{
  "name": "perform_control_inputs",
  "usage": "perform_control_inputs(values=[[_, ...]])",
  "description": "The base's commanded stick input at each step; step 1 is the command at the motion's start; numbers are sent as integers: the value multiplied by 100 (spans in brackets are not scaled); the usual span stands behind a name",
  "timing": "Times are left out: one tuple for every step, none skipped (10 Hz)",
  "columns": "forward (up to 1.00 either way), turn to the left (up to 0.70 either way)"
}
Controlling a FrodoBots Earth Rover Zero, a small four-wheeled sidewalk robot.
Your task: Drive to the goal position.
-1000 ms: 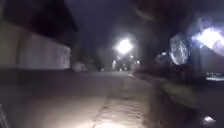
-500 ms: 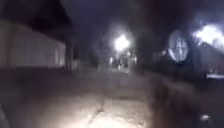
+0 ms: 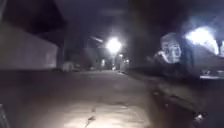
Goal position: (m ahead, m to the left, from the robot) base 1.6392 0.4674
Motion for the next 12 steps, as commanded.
perform_control_inputs(values=[[69,0],[69,0],[69,0],[69,0],[69,0],[69,0],[69,0],[69,0],[69,0],[69,0],[69,0],[69,0]])
